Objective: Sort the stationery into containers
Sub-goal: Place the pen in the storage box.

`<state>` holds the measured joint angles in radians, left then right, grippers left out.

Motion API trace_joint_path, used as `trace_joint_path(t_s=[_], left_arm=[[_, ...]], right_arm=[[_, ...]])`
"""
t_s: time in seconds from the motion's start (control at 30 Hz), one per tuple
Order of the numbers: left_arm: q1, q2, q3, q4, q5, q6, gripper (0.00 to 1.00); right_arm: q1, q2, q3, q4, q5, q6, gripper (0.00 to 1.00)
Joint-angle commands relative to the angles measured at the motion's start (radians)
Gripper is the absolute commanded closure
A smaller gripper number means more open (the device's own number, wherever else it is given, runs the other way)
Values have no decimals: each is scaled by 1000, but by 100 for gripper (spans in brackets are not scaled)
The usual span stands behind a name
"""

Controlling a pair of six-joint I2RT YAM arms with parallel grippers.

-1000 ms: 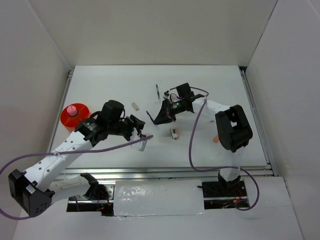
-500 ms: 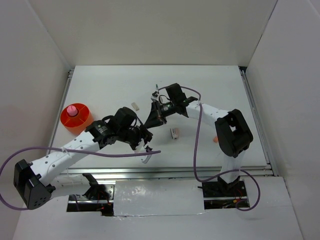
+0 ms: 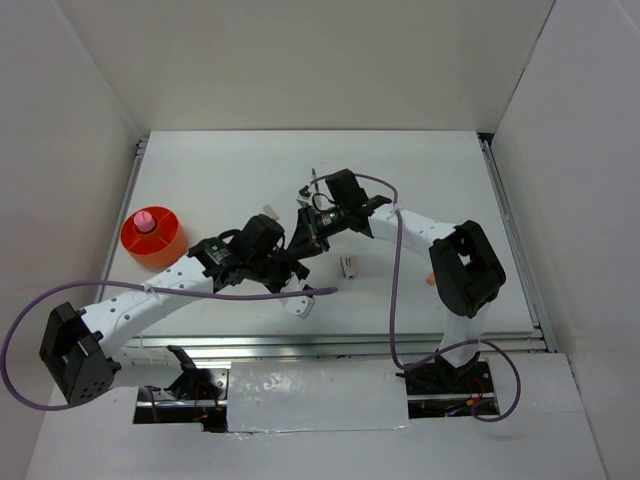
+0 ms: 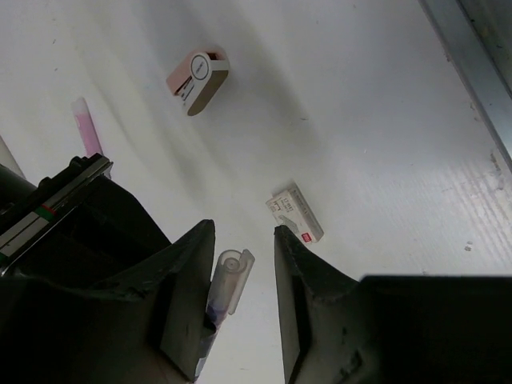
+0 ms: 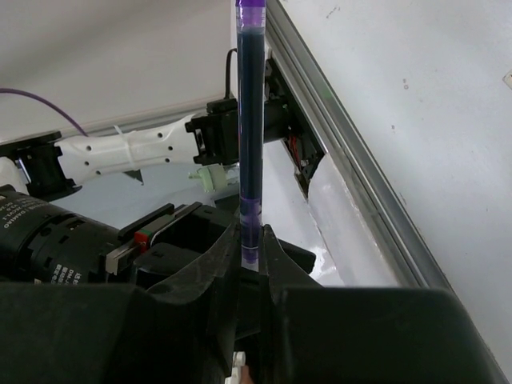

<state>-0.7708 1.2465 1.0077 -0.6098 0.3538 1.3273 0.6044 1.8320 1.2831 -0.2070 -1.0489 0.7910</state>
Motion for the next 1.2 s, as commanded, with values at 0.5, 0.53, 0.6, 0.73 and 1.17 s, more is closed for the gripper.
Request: trace_joint_path(t_s=[0.5, 0.53, 0.6, 0.73, 1.17], left_arm=[[-83, -188, -15, 38, -44, -261, 100], [-97, -202, -2, 35, -44, -348, 100], [-102, -252, 12, 51, -45, -468, 100], [94, -326, 57, 223, 61, -899, 100], [1416, -87, 173, 674, 604, -1505, 100]], right_arm=[[-112, -102, 54, -112, 36, -157, 25], [-135, -105, 67, -132, 49, -180, 24], [-211, -128, 76, -166, 76, -237, 24], [-323, -152, 81, -201, 92, -289, 25], [-356, -62, 191, -316, 50, -366, 31]])
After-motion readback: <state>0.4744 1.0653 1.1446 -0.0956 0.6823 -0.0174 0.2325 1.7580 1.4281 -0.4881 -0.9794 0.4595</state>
